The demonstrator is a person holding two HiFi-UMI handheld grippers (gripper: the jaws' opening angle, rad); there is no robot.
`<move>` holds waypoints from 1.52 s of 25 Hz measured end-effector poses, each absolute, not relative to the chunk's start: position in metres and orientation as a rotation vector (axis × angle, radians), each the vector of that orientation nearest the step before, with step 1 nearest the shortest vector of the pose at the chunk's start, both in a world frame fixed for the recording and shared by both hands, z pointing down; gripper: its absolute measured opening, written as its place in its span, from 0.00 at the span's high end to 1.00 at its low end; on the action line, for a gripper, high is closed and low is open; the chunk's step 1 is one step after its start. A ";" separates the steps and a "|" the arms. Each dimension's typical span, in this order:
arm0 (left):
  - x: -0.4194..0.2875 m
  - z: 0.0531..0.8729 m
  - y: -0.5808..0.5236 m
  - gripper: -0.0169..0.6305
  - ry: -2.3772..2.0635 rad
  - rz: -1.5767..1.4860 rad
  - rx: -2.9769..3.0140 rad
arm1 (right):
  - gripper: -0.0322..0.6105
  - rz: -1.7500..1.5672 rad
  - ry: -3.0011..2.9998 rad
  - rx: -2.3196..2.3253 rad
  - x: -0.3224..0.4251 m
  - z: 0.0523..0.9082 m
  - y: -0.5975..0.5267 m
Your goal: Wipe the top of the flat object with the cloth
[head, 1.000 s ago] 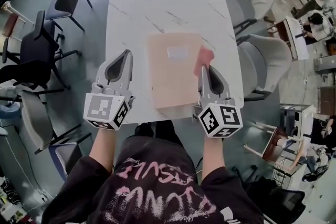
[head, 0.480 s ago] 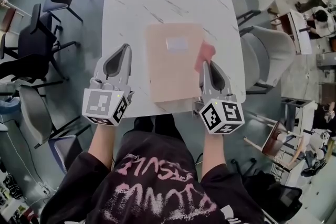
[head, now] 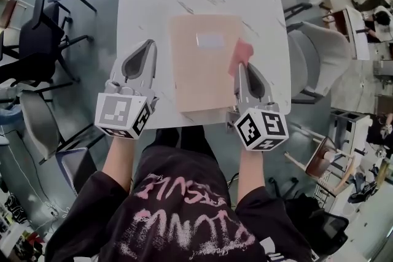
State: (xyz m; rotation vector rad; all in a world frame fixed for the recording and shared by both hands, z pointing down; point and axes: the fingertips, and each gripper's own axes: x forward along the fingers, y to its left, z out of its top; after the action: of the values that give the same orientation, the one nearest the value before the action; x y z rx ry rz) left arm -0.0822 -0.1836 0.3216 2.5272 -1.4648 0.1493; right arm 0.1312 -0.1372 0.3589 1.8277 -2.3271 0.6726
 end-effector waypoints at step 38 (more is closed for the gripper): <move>-0.072 0.406 -0.161 0.97 -1.384 0.244 2.413 | 0.88 0.809 -2.256 1.700 0.127 0.427 -0.126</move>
State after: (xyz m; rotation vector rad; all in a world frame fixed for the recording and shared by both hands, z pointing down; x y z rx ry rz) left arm -0.0723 -0.1607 0.4055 2.4129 -1.3843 0.2440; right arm 0.1265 -0.1257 0.4274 1.6996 -2.2565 0.8088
